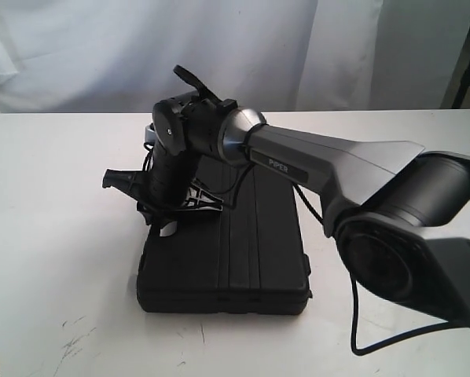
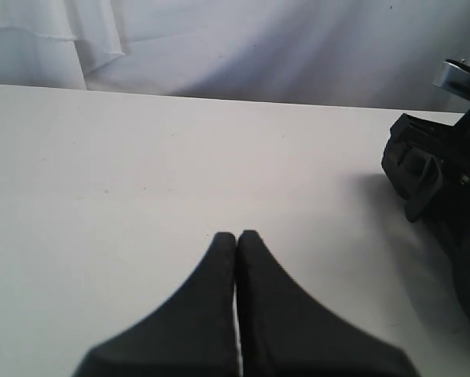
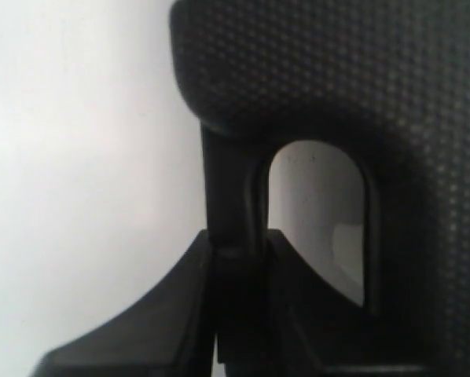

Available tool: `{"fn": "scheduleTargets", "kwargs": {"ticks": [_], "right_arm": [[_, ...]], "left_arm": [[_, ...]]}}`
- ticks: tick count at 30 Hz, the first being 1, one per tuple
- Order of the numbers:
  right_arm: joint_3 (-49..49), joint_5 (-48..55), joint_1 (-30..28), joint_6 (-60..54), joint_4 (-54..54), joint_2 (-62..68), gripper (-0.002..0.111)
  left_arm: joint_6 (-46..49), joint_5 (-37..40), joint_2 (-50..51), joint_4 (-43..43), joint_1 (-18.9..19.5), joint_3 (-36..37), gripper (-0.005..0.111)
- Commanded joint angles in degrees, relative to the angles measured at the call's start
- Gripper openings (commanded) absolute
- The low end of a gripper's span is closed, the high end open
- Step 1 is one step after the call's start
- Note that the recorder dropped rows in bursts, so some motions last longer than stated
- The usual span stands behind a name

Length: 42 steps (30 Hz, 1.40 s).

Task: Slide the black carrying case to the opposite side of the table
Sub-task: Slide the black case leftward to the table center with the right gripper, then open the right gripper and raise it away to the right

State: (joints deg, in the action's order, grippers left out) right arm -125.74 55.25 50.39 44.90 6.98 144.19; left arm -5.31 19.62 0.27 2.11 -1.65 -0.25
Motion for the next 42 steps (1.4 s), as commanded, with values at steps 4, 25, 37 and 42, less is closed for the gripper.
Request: {"fn": "scheduleTargets", "kwargs": {"ticks": [4,25,37,42], "right_arm": [[-1.16,-1.54,0.58,0.01,-0.81,-1.28,0.0],[-1.25,-2.97,0.7,1.19,-3.08,0.46,0.012],[-3.54,1.86,-0.2,0.03,-4.3,-0.03,0.046],[-7.3,9.39,-2.92,-5.15,-7.64,-2.92,0.042]], "left_arm": [[-0.12,-0.56,-0.27,0.01,-0.39,0.25,0.0],[-0.12,-0.56,-0.27,0.01,-0.39,0.25,0.0],[-0.12,-0.56,-0.27,0.01,-0.39,0.25,0.0],[-0.12,-0.56,-0.27,0.01,-0.39,0.25,0.0]]}}
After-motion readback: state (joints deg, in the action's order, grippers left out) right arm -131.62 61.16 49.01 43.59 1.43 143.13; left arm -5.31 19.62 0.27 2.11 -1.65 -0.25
